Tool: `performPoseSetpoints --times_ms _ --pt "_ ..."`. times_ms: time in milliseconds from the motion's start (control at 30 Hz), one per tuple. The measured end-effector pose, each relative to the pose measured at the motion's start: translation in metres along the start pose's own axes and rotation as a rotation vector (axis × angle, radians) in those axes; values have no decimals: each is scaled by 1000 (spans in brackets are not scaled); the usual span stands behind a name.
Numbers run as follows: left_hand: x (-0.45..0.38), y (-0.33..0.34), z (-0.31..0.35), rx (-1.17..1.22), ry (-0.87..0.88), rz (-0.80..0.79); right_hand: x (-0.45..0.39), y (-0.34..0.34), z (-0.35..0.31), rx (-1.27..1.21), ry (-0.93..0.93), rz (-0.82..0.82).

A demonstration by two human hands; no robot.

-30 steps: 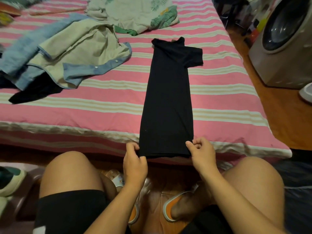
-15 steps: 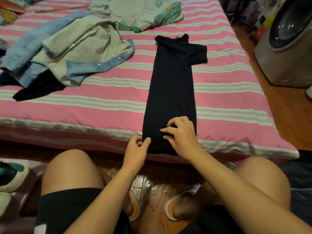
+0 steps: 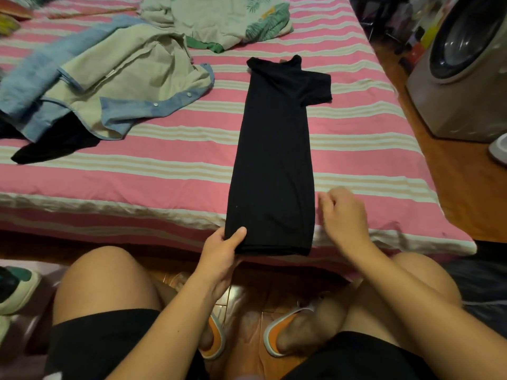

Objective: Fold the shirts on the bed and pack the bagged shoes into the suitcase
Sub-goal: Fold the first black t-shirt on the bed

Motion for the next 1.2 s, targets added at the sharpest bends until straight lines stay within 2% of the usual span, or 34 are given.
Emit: performPoseSetpoints --times_ms 100,200,267,400,500,600,633,700,733,800,833,867,900,1000,1067,1200 --pt "1 -10 0 -90 -18 9 -16 -3 10 -42 148 -14" --pt "-1 -23 11 -314 120 50 11 14 14 33 194 -99" --pt "2 -21 20 -346 214 71 35 24 20 69 215 -123" --pt "3 -20 18 -248 162 136 56 30 25 67 231 -94" --pt "0 -19 23 -403 258 123 58 22 16 -30 201 -59" --pt "-1 -22 32 -498 339 136 63 6 28 -34 259 25" --pt "-2 -21 33 -534 340 136 66 9 31 4 265 -16" --pt "-2 -17 32 -673 300 108 69 25 32 123 262 -220" --pt "-4 -15 32 -812 276 65 64 31 30 222 228 -345" --pt "-8 -6 45 -1248 272 -70 44 33 18 418 125 -610" --pt "-12 -2 60 -1451 303 -104 27 30 12 474 100 -700" --pt "-19 5 83 -1576 368 -93 3 25 5 489 92 -722" --pt "-28 19 112 -1605 466 -57 -27 20 -2 459 109 -685" --pt "-58 81 190 -1447 775 51 -133 29 -12 244 229 -467" --pt "-88 124 215 -1372 928 73 -200 45 -13 229 226 -347" --pt "-172 185 213 -1468 1023 79 -293 86 19 230 348 -200"
Point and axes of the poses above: each hand's wrist, its own x-axis away from the middle knuckle, its own y-axis out of the palm, z = x × y, the point moved 10 cm from there along -x, towards the middle knuckle, and after that the axes turned 15 degrees about z, right-handed, at the moved point
